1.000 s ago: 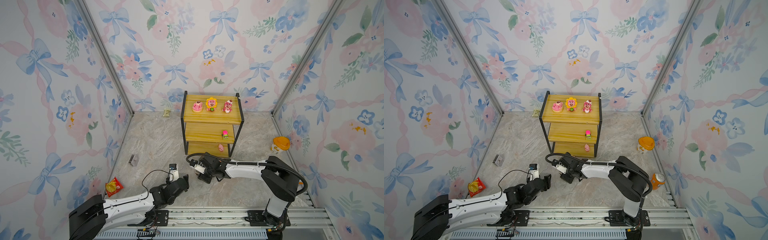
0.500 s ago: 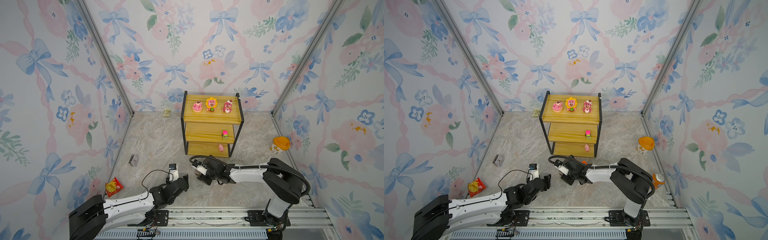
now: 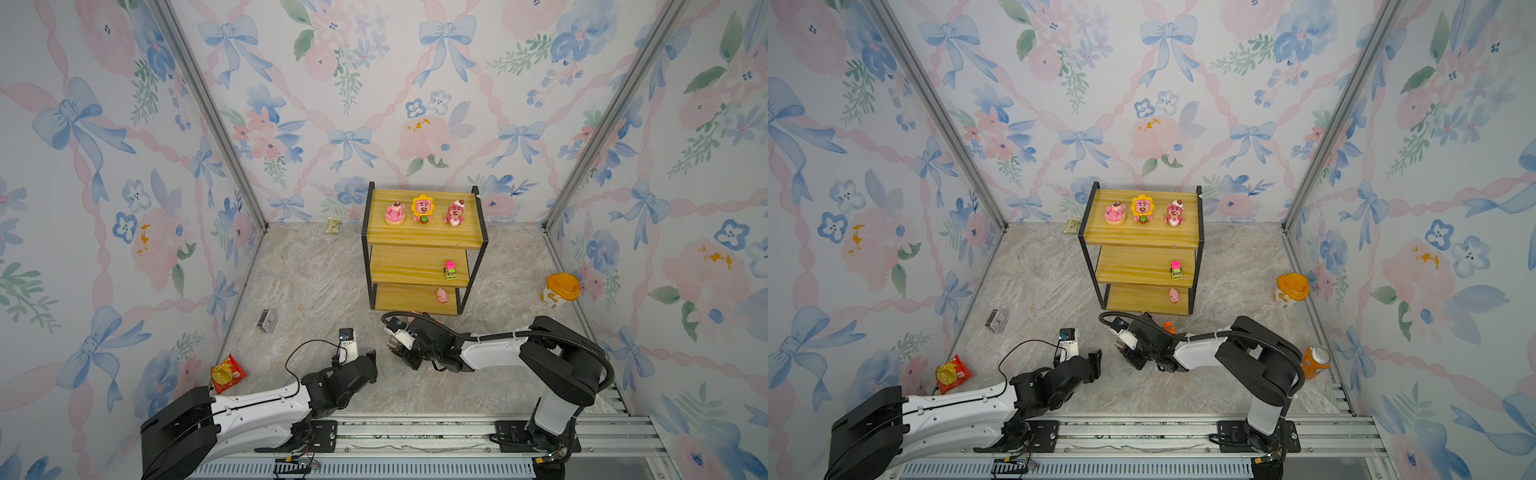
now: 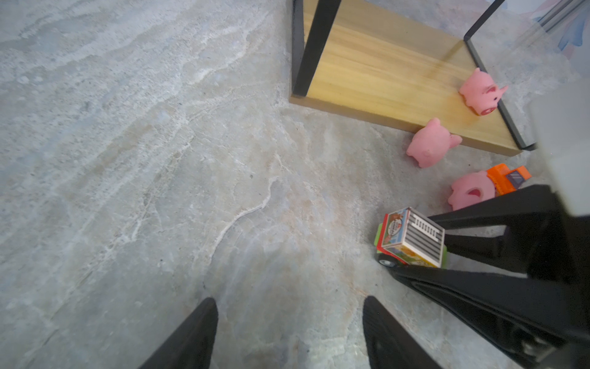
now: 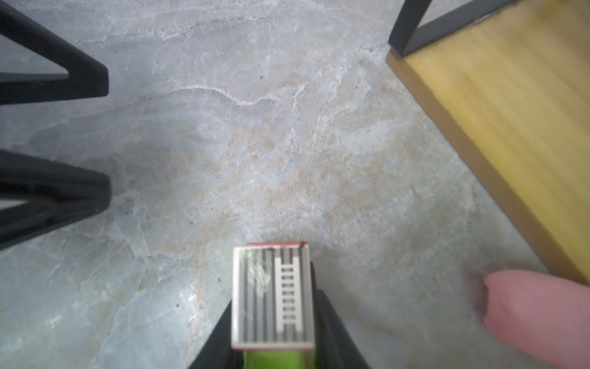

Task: Place and organize the plastic toys onto the shelf
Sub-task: 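Carry the ladder truck with the right gripper onto the middle shelf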

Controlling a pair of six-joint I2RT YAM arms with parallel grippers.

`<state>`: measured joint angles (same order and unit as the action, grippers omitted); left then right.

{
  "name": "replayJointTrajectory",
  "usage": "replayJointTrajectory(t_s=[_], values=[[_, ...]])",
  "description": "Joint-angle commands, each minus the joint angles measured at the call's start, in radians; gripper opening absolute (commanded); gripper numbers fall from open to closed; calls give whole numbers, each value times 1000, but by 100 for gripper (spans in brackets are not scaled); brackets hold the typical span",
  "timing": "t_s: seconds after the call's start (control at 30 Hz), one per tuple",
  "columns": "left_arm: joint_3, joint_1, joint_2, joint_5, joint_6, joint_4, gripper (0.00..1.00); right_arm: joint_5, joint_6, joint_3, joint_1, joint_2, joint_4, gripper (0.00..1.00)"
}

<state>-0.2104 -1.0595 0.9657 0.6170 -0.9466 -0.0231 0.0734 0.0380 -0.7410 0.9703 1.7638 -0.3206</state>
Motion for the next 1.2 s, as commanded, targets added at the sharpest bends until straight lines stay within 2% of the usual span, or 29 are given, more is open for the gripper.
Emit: replayJointTrajectory(t_s=[0.0, 0.23, 0.43, 0.83, 1.17], values=[[-7, 7, -6, 9, 6, 23, 73, 15, -34, 56, 7, 4, 85, 33], [-12, 7, 7, 3, 7, 23, 73, 18, -50, 75, 18, -15, 88, 27], [-10, 7, 2, 3, 8, 24, 73, 9, -55, 40, 36, -52, 141, 25], [-1, 7, -8, 8, 5, 23, 73, -132, 18, -123, 57, -318, 346, 22], [-1, 7, -12, 12, 9, 23, 73, -222, 111, -277, 3, -359, 347, 22]])
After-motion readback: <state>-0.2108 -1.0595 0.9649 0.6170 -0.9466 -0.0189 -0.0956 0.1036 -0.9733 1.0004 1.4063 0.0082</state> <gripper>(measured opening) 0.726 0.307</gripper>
